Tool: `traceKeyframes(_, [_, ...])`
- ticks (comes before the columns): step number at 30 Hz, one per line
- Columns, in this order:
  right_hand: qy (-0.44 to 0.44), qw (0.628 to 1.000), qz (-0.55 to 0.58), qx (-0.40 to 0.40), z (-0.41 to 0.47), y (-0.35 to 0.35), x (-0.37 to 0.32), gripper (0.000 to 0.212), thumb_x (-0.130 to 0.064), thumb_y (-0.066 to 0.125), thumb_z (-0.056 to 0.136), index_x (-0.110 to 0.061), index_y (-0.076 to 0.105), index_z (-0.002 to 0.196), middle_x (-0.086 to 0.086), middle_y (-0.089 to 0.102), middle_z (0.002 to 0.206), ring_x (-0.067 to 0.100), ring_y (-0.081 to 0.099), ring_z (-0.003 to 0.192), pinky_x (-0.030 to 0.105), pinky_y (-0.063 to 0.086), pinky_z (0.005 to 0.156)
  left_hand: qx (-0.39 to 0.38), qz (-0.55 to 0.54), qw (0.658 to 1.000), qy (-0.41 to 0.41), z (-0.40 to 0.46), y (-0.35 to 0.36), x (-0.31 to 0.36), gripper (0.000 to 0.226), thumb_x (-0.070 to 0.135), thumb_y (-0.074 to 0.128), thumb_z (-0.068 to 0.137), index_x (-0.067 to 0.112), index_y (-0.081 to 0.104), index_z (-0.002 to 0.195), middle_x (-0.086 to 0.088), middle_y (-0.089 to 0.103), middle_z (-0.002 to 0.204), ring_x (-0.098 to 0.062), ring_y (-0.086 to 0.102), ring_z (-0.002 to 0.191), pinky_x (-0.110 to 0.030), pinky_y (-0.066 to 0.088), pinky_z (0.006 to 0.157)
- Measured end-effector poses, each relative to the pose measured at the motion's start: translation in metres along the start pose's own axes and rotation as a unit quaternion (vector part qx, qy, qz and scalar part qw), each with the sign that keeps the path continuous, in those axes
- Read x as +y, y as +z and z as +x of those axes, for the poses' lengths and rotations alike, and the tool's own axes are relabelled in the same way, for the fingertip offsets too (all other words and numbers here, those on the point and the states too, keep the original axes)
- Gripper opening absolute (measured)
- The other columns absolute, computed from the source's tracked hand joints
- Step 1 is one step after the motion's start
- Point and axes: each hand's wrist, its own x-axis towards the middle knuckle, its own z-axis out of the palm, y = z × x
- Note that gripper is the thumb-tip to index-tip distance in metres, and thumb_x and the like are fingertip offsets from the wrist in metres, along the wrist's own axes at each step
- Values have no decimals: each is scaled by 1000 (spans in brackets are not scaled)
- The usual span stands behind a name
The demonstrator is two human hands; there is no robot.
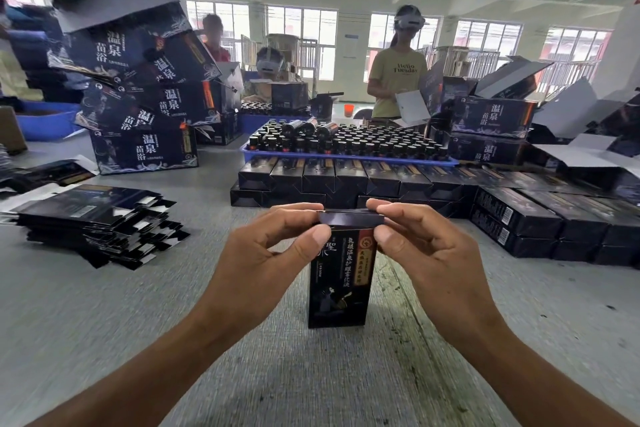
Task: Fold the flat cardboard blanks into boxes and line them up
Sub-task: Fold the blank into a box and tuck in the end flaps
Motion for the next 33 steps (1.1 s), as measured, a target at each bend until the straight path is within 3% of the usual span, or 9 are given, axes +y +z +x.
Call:
traceKeyframes(8, [7, 1000, 4, 16, 0, 2, 0, 22, -5, 68, 92, -23, 76, 103, -13, 75, 113, 5, 70, 105, 13, 54, 79, 54, -49, 997, -8, 0, 5, 0, 29, 45, 71, 77, 27, 72, 100, 7, 77, 103, -14, 74, 96, -32, 62, 76])
traceKeyframes(15, [4, 1000, -8, 16, 1, 1, -2, 19, -7, 67, 92, -21, 76, 102, -13, 75, 111, 4, 70, 103, 13, 54, 79, 28, -20, 999, 8, -2, 4, -1, 32, 39, 66, 94, 48, 63, 125, 17, 70, 120, -7, 68, 110, -27, 60, 80])
traceKeyframes(18, [0, 1000, -15, 10, 1, 1, -4, 20, -7, 67, 93, -22, 76, 101, -15, 75, 110, 3, 70, 103, 12, 53, 80, 38, 17, 999, 25, -3, 6, 0, 29, 34, 60, 93, 40, 71, 119, 15, 71, 116, -10, 66, 112, -38, 59, 87])
traceKeyframes(21, [-15, 999, -42, 2, 1, 0, -6, 20, -7, 66, 93, -23, 75, 101, -17, 75, 109, 2, 70, 101, 11, 53, 79, 41, 24, 998, 36, -3, 6, 1, 25, 29, 61, 92, 35, 75, 112, 16, 70, 117, -10, 65, 115, -41, 58, 91])
traceKeyframes(24, [-34, 996, -78, -6, 1, -1, -5, 19, -8, 67, 93, -24, 75, 99, -20, 74, 110, 2, 70, 101, 14, 54, 81, 43, 21, 998, 44, -4, 6, 0, 18, 31, 64, 95, 29, 76, 109, 15, 70, 117, -9, 64, 116, -36, 60, 86])
traceKeyframes(28, [-103, 978, -180, -15, 1, -3, 0, 11, -14, 71, 90, -18, 75, 99, -17, 72, 116, 2, 67, 109, 16, 53, 88, 47, 45, 994, 82, -4, 6, -1, 25, 29, 63, 89, 20, 76, 107, 8, 69, 119, -9, 65, 113, -27, 62, 72])
traceKeyframes(33, [-120, 976, -182, -5, 2, -2, 5, 16, -26, 67, 89, -17, 75, 100, -16, 70, 120, 4, 67, 111, 19, 55, 86, 55, 88, 986, 129, -2, 6, -7, 24, 21, 65, 89, 12, 75, 109, 2, 69, 120, -9, 67, 111, -22, 60, 68])
